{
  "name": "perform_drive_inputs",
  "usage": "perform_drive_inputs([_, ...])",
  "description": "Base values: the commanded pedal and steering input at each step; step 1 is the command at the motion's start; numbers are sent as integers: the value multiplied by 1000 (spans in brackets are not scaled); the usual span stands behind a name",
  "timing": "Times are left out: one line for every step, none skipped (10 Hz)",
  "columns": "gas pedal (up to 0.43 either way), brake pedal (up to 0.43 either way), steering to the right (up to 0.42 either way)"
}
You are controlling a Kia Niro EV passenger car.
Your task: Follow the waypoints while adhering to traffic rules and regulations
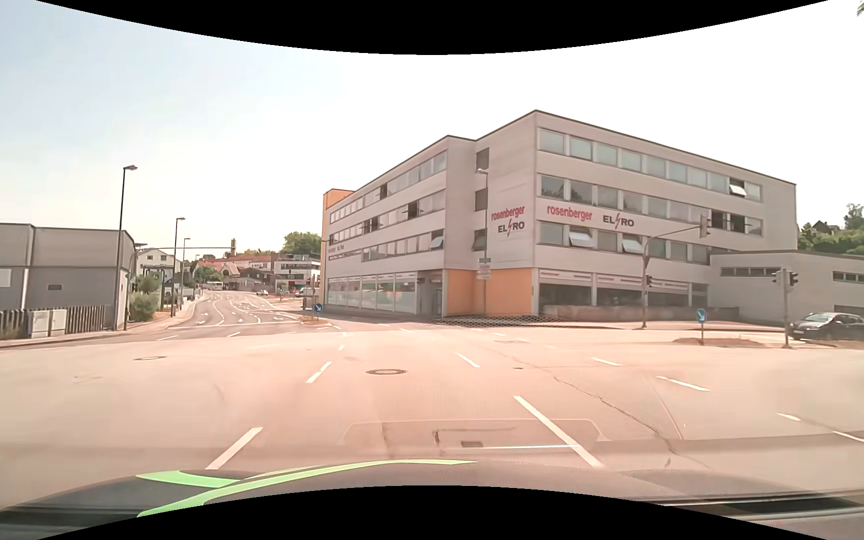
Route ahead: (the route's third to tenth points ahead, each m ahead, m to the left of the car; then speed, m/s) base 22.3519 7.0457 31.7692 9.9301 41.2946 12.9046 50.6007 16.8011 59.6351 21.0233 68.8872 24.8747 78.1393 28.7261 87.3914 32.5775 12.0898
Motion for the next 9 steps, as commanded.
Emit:
perform_drive_inputs([87, 0, -38])
perform_drive_inputs([87, 0, -38])
perform_drive_inputs([87, 0, -38])
perform_drive_inputs([87, 0, -41])
perform_drive_inputs([87, 0, -43])
perform_drive_inputs([87, 0, -48])
perform_drive_inputs([87, 0, -48])
perform_drive_inputs([87, 0, -48])
perform_drive_inputs([87, 0, -48])
